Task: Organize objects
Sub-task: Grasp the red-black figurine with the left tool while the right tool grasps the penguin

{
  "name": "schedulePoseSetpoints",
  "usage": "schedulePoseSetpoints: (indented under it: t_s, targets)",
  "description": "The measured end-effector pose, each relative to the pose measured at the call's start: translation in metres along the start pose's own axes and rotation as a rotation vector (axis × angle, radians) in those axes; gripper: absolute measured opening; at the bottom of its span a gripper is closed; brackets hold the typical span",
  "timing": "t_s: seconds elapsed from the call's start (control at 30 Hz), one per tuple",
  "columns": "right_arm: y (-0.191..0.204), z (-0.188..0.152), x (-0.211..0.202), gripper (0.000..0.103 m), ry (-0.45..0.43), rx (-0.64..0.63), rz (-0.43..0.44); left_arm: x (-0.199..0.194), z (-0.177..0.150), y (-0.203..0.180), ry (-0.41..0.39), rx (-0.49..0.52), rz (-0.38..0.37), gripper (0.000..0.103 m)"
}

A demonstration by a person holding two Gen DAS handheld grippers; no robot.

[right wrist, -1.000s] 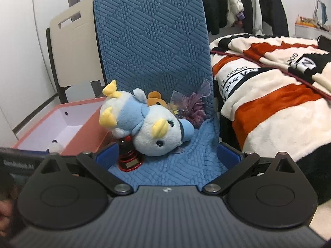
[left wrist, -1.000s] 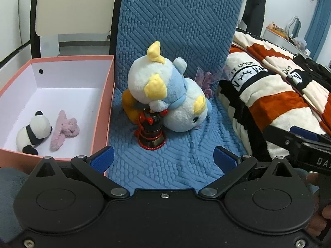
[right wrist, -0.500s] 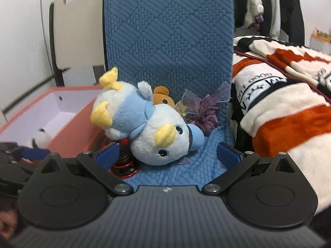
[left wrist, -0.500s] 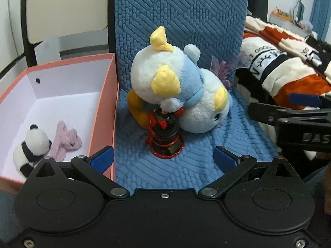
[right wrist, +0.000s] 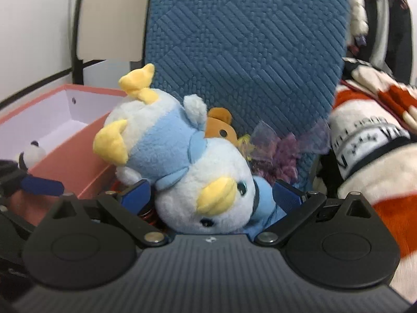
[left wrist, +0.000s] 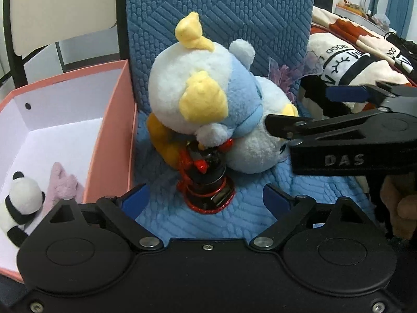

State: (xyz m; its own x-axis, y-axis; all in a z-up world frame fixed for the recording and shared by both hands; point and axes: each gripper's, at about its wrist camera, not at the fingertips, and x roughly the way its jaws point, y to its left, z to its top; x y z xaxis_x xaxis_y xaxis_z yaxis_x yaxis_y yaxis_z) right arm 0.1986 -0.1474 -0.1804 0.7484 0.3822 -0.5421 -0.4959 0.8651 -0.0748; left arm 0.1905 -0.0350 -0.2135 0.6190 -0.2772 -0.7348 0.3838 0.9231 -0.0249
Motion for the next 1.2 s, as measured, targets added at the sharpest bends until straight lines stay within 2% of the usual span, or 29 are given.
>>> schedulePoseSetpoints:
  t_s: [0.07, 0.2, 0.4, 0.57, 0.67, 0.8, 0.87, 1.03, 1.1, 1.2]
  targets:
    - [0.002, 0.003, 0.005, 0.102, -0.012, -0.037, 0.018, 0.003, 0.002, -0.003, -0.012, 0.024, 0.012, 0.090]
    - [0.002, 0.010, 0.014, 0.102, -0.038, -0.064, 0.081, 0.012, 0.004, -0.007, -0.010, 0.057, -0.009, 0.075]
    - [0.006, 0.020, 0.034, 0.102, -0.061, -0.105, 0.186, 0.029, 0.005, -0.015, 0.011, 0.086, -0.013, 0.074]
    - [0.017, 0.025, 0.050, 0.102, -0.072, -0.190, 0.219, 0.045, 0.008, -0.022, 0.009, 0.110, 0.030, 0.074]
    - [0.019, 0.027, 0.061, 0.103, -0.052, -0.204, 0.247, 0.056, 0.010, -0.019, 0.033, 0.081, 0.027, 0.073]
    - [0.015, 0.032, 0.072, 0.103, -0.031, -0.192, 0.297, 0.066, 0.013, -0.015, 0.053, 0.061, 0.025, 0.064]
    - [0.009, 0.034, 0.078, 0.103, -0.016, -0.165, 0.333, 0.071, 0.014, -0.014, 0.062, 0.039, 0.022, 0.063]
    - [0.000, 0.037, 0.090, 0.103, -0.012, -0.145, 0.392, 0.078, 0.018, -0.013, 0.053, 0.026, 0.052, 0.057]
    - [-0.001, 0.038, 0.096, 0.103, -0.013, -0.136, 0.407, 0.081, 0.019, -0.010, 0.053, 0.013, 0.059, 0.050]
    - [-0.005, 0.040, 0.103, 0.103, -0.010, -0.115, 0.425, 0.083, 0.017, -0.007, 0.046, -0.012, 0.057, 0.050]
